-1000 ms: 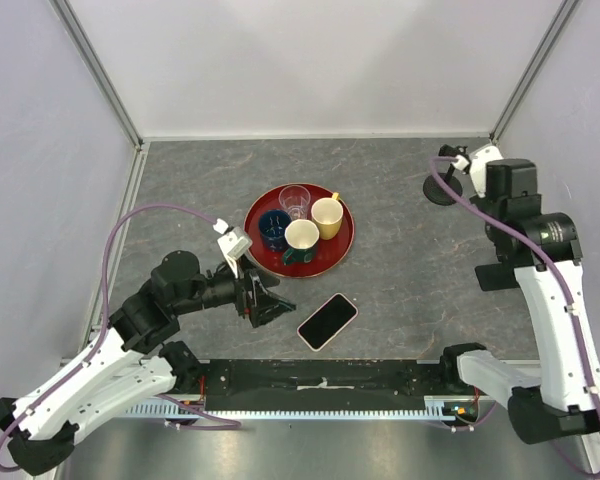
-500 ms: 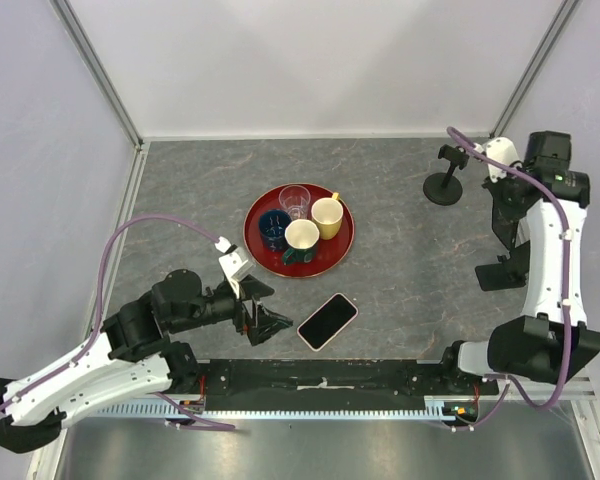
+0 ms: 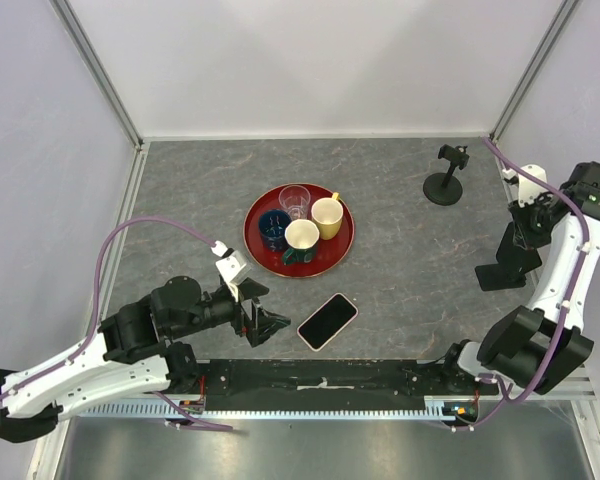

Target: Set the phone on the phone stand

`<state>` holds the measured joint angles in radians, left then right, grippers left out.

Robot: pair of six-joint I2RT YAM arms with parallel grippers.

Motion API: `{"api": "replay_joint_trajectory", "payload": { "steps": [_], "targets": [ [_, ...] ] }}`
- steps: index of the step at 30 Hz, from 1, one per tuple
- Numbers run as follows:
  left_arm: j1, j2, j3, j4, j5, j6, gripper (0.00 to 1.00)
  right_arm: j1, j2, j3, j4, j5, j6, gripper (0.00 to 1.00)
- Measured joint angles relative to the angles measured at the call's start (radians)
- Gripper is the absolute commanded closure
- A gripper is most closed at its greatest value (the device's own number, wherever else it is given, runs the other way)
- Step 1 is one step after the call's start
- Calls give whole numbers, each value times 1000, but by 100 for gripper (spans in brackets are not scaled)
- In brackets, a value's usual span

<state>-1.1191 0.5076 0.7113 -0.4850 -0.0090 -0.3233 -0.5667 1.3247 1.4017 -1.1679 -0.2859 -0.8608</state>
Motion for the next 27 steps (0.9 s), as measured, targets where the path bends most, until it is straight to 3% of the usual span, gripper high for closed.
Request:
{"api": "replay_joint_trajectory", "payload": {
  "steps": [10,27],
  "targets": [
    [-26,2,0,-8,-21,1,0,-133,0,-50,80,-114,32,100],
    [-59,3,0,-15,-42,3,0,-203,-1,-107,179,-196,90,100]
  ]
}}
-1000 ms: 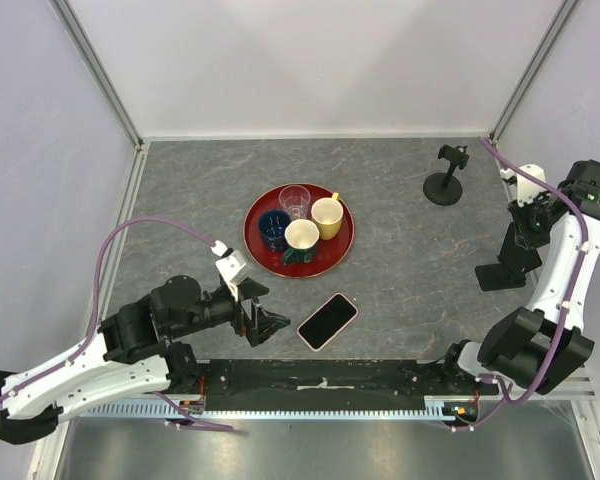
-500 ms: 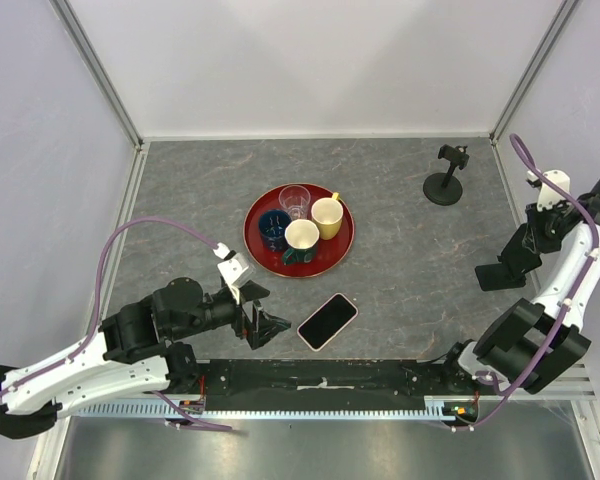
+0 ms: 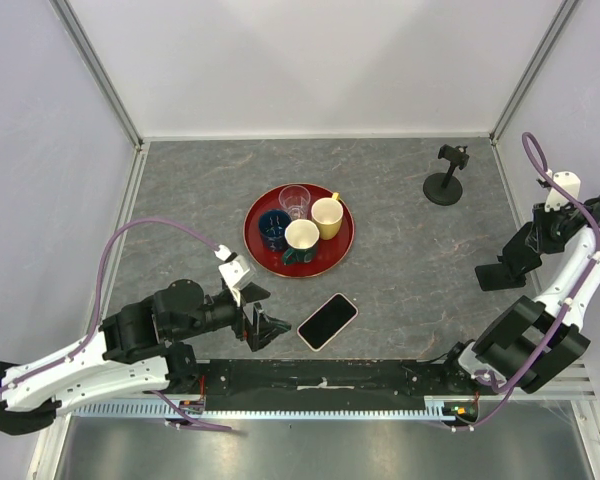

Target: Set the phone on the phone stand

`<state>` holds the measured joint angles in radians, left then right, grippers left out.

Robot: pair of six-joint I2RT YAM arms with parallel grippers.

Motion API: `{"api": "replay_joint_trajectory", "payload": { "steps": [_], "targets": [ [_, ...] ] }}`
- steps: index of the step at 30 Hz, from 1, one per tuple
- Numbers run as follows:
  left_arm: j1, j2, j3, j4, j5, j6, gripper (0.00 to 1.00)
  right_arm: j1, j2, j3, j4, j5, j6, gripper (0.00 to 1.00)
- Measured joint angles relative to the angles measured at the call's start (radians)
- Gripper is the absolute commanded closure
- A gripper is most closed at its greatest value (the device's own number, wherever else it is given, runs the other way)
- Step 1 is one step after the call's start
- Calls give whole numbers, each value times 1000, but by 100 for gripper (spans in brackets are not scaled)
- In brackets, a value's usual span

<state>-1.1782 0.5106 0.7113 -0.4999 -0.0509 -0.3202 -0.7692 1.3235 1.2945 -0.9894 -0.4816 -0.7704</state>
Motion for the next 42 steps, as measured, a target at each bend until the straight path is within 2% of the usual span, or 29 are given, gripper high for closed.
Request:
{"api": "replay_joint_trajectory", "payload": {
  "steps": [25,26,27,30,35,42],
  "targets": [
    [-74,-15,0,-4,-41,1,0,0,-1,-45,18,19,7,99],
    [-77,-15,0,-6,-45,1,0,0,-1,-45,18,21,8,94],
    [-79,-15,0,-7,-48,1,0,0,-1,-45,20,23,9,81],
    [-87,-16,0,-11,-53,1,0,2,-1,-48,27,33,19,69],
    [-92,-16,0,-18,-53,1,0,2,0,-49,53,75,26,57],
    [-93,-13,0,-23,-53,1,0,5,21,-48,72,123,26,48]
  ]
}}
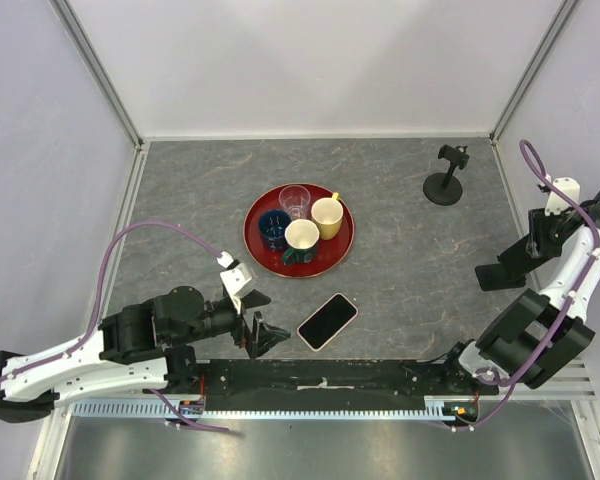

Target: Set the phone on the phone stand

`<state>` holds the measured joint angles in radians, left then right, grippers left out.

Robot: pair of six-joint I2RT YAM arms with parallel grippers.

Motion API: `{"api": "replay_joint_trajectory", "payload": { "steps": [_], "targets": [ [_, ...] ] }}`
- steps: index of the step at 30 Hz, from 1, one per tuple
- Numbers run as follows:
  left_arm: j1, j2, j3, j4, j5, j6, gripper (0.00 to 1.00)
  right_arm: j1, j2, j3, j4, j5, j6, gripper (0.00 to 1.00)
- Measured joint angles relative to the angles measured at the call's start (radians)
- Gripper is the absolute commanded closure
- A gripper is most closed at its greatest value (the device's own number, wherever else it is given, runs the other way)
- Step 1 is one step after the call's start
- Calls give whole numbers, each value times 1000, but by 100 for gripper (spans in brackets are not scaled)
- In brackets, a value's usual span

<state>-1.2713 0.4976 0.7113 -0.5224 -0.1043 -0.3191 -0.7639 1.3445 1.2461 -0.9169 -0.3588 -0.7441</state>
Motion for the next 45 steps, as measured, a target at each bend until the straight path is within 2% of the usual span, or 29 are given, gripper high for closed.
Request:
{"api": "replay_joint_trajectory", "payload": {
  "steps": [13,14,15,22,23,37,45],
  "targets": [
    [0,8,0,0,0,0,0,18,45,3,20,66,12,35],
    [0,8,0,0,0,0,0,20,46,3,20,69,15,31],
    [0,8,0,0,0,0,0,21,46,3,21,72,16,23],
    [-3,7,0,0,-1,0,0,37,46,3,22,99,27,20],
    [-5,7,0,0,-1,0,0,38,46,3,22,103,27,2],
    [-10,7,0,0,-3,0,0,55,64,25,39,187,49,2],
    [-10,7,0,0,-3,0,0,133,100,194,84,306,79,2]
  ]
}}
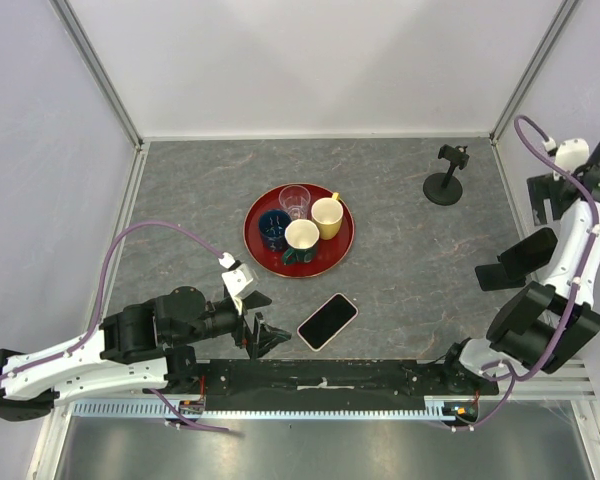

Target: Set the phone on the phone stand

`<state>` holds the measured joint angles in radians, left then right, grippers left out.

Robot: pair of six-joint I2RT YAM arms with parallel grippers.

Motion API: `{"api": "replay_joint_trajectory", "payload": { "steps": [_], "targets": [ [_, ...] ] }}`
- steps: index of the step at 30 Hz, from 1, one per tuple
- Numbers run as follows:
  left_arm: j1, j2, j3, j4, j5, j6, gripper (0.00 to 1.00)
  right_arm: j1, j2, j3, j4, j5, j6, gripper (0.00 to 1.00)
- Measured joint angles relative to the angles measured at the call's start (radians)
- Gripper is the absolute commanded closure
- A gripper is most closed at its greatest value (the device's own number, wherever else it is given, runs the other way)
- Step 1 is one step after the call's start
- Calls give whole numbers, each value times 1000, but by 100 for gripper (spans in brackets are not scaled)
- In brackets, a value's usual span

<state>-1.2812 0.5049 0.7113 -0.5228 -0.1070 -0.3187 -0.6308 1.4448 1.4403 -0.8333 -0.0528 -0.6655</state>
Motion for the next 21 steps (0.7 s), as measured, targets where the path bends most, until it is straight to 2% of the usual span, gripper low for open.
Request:
{"api": "replay_joint_trajectory", "payload": {
  "steps": [7,11,13,15,18,21],
  "targets": [
    [-1,6,0,-4,-5,7,0,156,31,168,126,200,15,2],
    [-2,29,0,-8,-9,8,0,378,40,158,373,520,63,2],
    [-2,40,0,-12,-15,8,0,508,93,220,418,692,169,2],
    [-2,47,0,-17,-22,11,0,613,181,362,376,806,344,2],
    [-2,56,0,-20,-34,14,0,696,259,512,269,838,624,2],
    [-2,70,0,-21,-50,15,0,721,262,523,177,823,900,2]
  ]
}}
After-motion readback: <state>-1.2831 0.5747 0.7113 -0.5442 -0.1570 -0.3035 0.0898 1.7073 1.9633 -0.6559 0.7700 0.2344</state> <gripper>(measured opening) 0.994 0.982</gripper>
